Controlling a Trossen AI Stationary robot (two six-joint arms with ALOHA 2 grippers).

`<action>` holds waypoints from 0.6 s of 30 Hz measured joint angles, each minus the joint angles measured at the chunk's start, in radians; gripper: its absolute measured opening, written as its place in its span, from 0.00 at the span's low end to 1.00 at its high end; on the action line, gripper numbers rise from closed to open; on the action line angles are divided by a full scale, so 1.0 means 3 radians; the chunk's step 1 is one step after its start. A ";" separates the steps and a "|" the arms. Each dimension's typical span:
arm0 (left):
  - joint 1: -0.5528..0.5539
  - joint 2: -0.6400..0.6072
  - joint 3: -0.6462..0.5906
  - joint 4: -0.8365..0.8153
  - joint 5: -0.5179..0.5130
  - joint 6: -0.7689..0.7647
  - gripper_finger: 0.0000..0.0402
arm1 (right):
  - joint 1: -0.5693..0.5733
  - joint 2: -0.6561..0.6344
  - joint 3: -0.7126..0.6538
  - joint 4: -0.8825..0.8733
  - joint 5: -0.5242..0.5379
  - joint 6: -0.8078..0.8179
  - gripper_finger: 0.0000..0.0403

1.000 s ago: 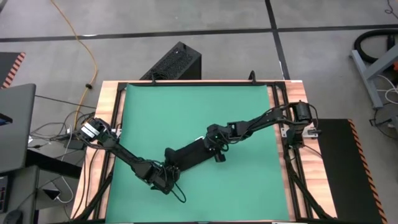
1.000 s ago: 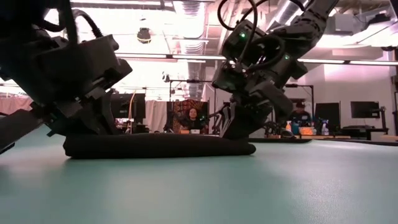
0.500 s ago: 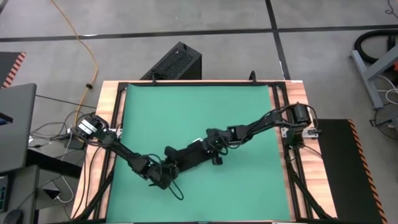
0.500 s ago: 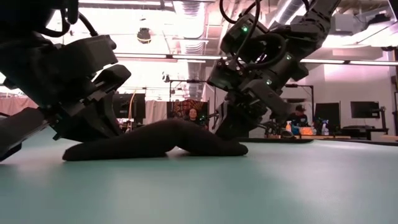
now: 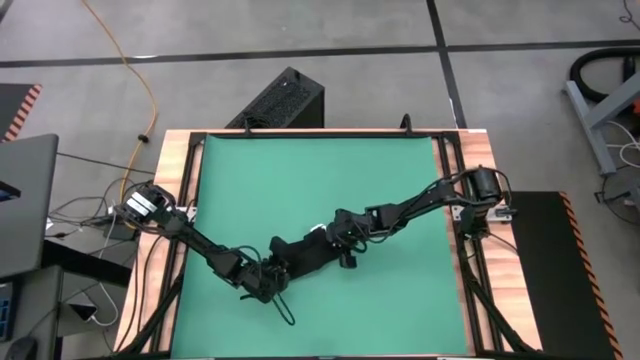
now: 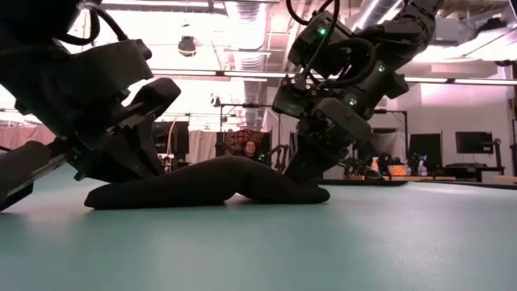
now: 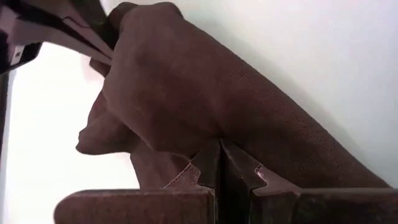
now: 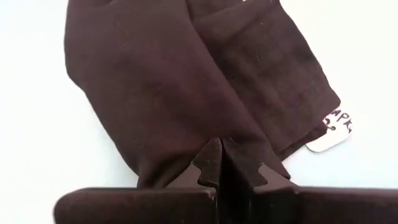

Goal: Roll towel into tight, uniform cylinder
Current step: Roll the black towel

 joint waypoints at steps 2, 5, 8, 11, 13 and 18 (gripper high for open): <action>0.0057 0.0000 0.0001 0.0002 0.0086 0.0145 0.00 | 0.0036 0.0000 0.0001 -0.0065 0.0064 0.0094 0.10; 0.0118 -0.0003 0.0001 0.0001 0.0185 0.0296 0.00 | 0.0102 -0.0001 -0.0001 -0.0098 0.0184 0.0140 0.10; 0.0117 -0.0036 0.0001 -0.0009 0.0177 0.0317 0.00 | 0.0154 -0.0019 -0.0004 -0.0107 0.0332 0.0110 0.10; 0.0100 -0.0211 -0.0036 -0.0180 0.0083 0.0274 0.00 | 0.0164 -0.0063 -0.0013 -0.0061 0.0385 0.0075 0.10; 0.0073 -0.0381 -0.0059 -0.0300 -0.0025 0.0240 0.00 | 0.0164 -0.0125 -0.0020 -0.0061 0.0381 0.0006 0.10; -0.0014 -0.1005 -0.0042 -0.0485 -0.0212 0.0018 0.00 | 0.0125 -0.0458 -0.0025 -0.0054 0.0386 -0.0212 0.10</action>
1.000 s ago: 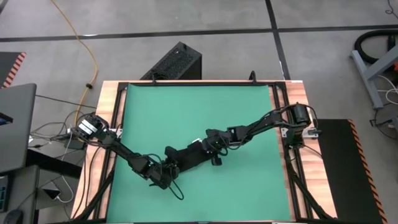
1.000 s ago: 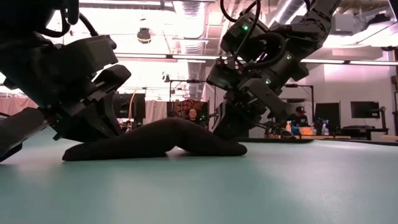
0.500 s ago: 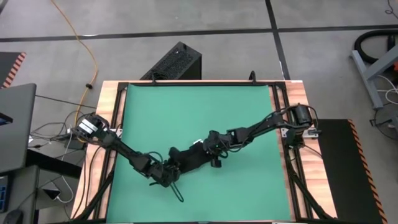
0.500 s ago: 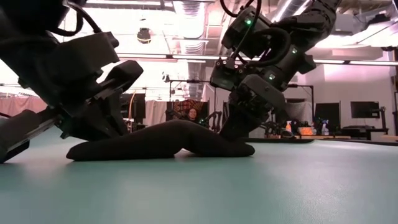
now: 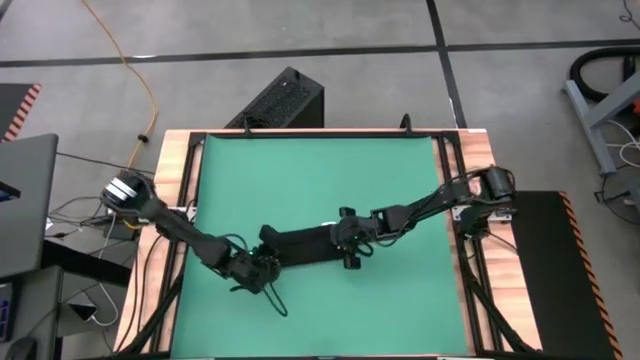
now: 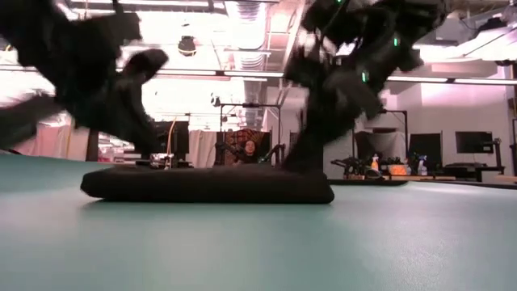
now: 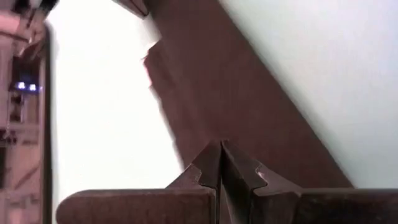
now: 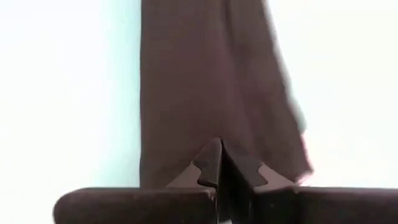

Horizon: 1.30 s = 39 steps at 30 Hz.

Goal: Roll towel into tight, uniform cylinder
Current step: Roll the black towel

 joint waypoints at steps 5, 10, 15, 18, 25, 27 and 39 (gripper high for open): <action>-0.0019 -0.0490 -0.0009 -0.0227 -0.0054 -0.0212 0.00 | -0.0043 -0.0361 0.0005 -0.0023 0.0002 -0.0181 0.10; -0.0027 -0.0797 -0.0088 -0.0271 -0.0084 -0.0379 0.00 | -0.0030 -0.0785 0.0005 -0.0092 0.0010 -0.0606 0.10; -0.0129 -0.1169 -0.0572 0.1053 -0.0036 -0.0200 0.00 | -0.0032 -0.1264 0.0006 -0.0337 -0.0013 -0.0830 0.09; -0.0189 -0.1319 -0.0993 0.2004 -0.0016 -0.0078 0.00 | -0.0038 -0.1525 0.0006 -0.0547 -0.0126 -0.0827 0.07; -0.0221 -0.1350 -0.1584 0.3162 0.0082 -0.0259 0.00 | 0.0083 -0.1964 0.0008 -0.1078 -0.0165 -0.0792 0.04; -0.0253 -0.1357 -0.1613 0.3334 0.0092 -0.0194 0.00 | 0.0099 -0.2126 0.0008 -0.1220 -0.0128 -0.0792 0.04; -0.0481 -0.2322 -0.1475 0.3070 -0.0020 0.0346 0.00 | 0.0026 -0.3401 0.0011 -0.2230 0.0031 -0.0369 0.05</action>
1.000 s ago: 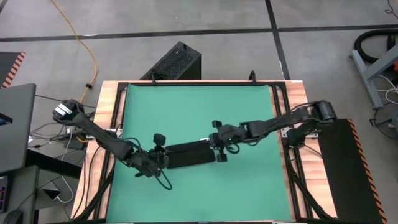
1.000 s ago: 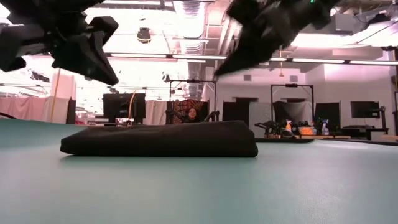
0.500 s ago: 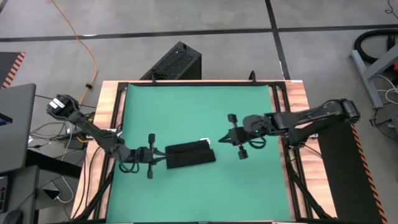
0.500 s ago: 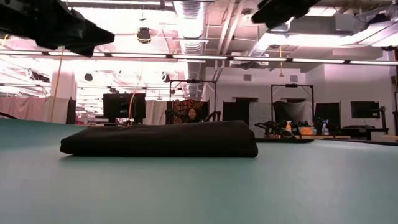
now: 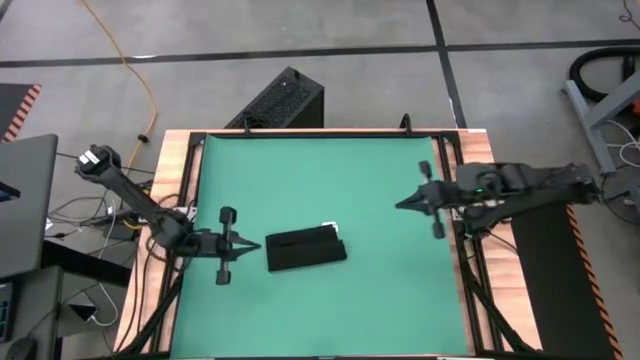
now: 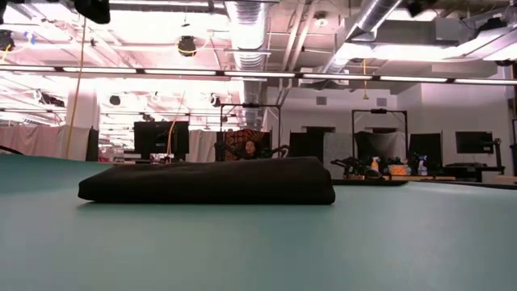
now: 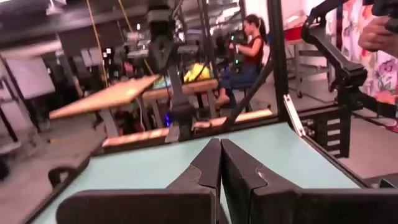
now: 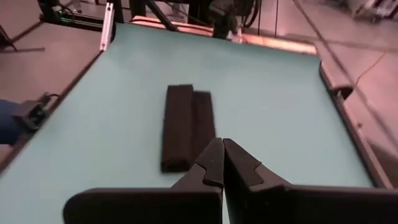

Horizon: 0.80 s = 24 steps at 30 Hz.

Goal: Roll towel into tight, uniform cylinder
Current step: Roll the black towel

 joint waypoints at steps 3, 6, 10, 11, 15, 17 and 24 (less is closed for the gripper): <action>0.0007 -0.0484 0.0000 -0.0718 -0.0033 -0.0298 0.00 | 0.0056 -0.0197 -0.0058 -0.0149 -0.0012 0.0264 0.05; 0.0048 -0.0977 0.0020 -0.1501 -0.0105 -0.0706 0.00 | 0.0187 -0.0453 -0.0412 0.0194 -0.0018 0.0340 0.05; 0.0107 -0.1469 0.0240 -0.2458 -0.0003 -0.1308 0.00 | 0.0324 -0.0739 -0.1175 0.1115 -0.0019 0.0278 0.05; 0.0116 -0.1539 0.0294 -0.2565 0.0086 -0.1403 0.00 | 0.0332 -0.0784 -0.1345 0.1412 -0.0019 0.0286 0.05; 0.0145 -0.1559 0.0469 -0.2691 0.0463 -0.1598 0.00 | 0.0328 -0.0776 -0.1936 0.2448 0.0008 0.0325 0.05; 0.0146 -0.1440 0.0508 -0.2685 0.0584 -0.1653 0.00 | 0.0327 -0.0649 -0.2115 0.2952 0.0010 0.0231 0.05; 0.0142 -0.0779 0.0510 -0.2370 0.0352 -0.1658 0.00 | 0.0378 -0.0232 -0.2197 0.3562 0.0066 -0.0144 0.05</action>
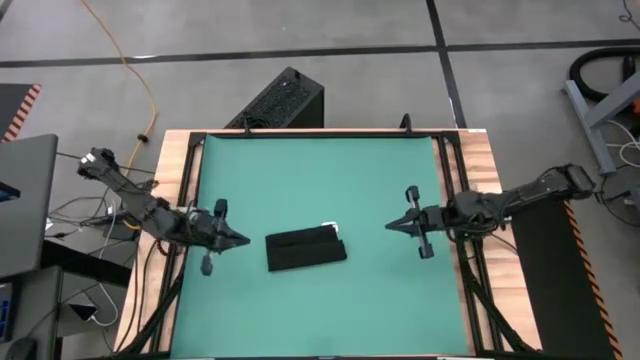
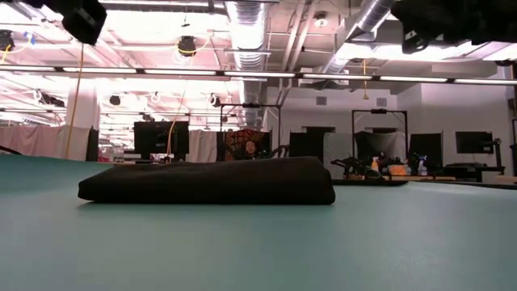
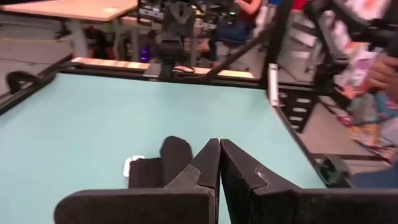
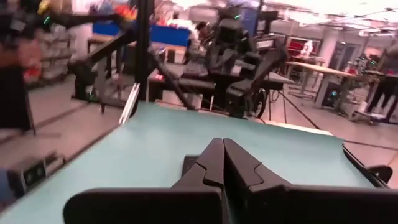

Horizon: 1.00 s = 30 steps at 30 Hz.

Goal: Roll towel into tight, uniform cylinder
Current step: Roll the black towel

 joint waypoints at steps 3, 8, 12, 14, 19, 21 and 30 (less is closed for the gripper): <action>-0.0001 0.0378 0.0000 0.0367 -0.0087 0.0013 0.00 | 0.0004 0.0225 0.0003 0.0041 0.0101 0.0091 0.04; -0.0001 0.0952 -0.0001 0.1024 -0.0220 0.0034 0.00 | -0.0016 0.0797 0.0001 0.0218 0.0601 0.0227 0.04; 0.0001 0.1202 -0.0003 0.1149 -0.0013 -0.0006 0.00 | -0.0051 0.1353 0.0006 0.0796 0.0484 0.0227 0.04; 0.0003 0.1224 -0.0003 0.1196 0.0076 -0.0081 0.00 | -0.0047 0.1634 0.0009 0.1085 0.0414 0.0213 0.04; 0.0003 0.1187 -0.0003 0.1200 -0.0124 0.0019 0.00 | -0.0050 0.2220 0.0141 0.1380 0.0356 0.0208 0.04; 0.0004 0.1176 -0.0003 0.1205 -0.0249 0.0071 0.00 | -0.0050 0.2400 0.0232 0.1394 0.0352 0.0209 0.05; 0.0004 0.1221 -0.0003 0.1148 -0.0188 0.0044 0.00 | 0.0037 0.2870 0.0599 0.1558 -0.0110 -0.0098 0.05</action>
